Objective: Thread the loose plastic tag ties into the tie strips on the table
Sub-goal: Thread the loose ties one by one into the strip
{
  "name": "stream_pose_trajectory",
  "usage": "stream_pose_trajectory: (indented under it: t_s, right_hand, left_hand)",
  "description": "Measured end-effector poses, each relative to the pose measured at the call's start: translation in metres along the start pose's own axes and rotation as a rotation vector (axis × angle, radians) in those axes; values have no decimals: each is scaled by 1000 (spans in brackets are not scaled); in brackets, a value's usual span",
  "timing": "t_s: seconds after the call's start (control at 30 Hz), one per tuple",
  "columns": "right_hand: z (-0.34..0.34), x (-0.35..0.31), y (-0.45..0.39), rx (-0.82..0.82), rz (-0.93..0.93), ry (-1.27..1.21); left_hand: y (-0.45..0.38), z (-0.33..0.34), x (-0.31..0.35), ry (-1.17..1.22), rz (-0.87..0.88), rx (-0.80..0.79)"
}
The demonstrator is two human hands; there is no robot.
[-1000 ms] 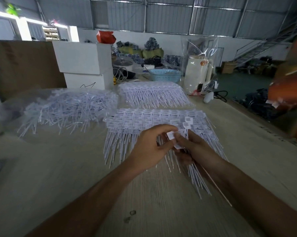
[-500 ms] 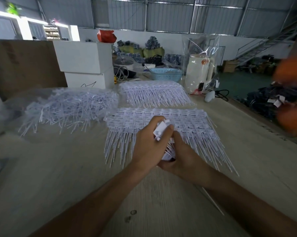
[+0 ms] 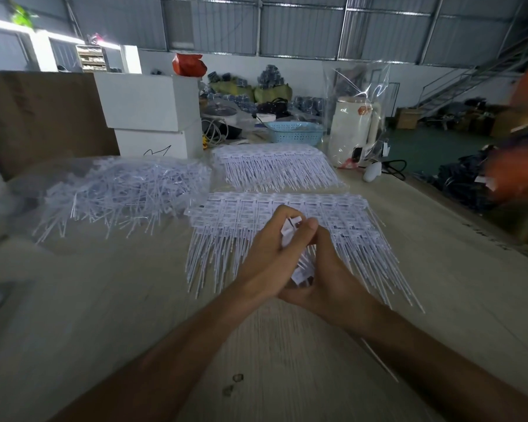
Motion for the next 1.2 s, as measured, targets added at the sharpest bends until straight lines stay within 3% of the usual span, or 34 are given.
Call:
stream_pose_trajectory:
  t_s: [0.2, 0.43, 0.6, 0.77, 0.97, 1.07, 1.2]
  right_hand:
    - [-7, -3, -2, 151, 7, 73]
    - [2, -3, 1, 101, -55, 232]
    - [0, -7, -1, 125, -174, 316]
    - [-2, -5, -4, 32, -215, 583]
    - [-20, 3, -4, -72, -66, 723]
    - [-43, 8, -4, -117, 73, 706]
    - [-44, 13, -2, -161, 70, 617]
  left_hand:
    - [0, 7, 2, -45, -2, 115]
    - [-5, 9, -7, -51, -79, 7]
    - [-7, 6, -10, -46, -83, 20]
    - [-7, 2, -16, 15, -166, 48]
    - [-14, -15, -21, 66, -176, 136]
    - [-21, -38, -32, 79, -213, 221]
    - [-25, -46, -45, 148, -296, 254]
Point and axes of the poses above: each hand's wrist, its own y-axis away from the middle knuckle, its own z-axis out of the palm, x = y × z, the point moved 1 cm from there along -y, towards the middle knuckle, and after that the axes turned 9 degrees about -y, right-handed, at the moved point
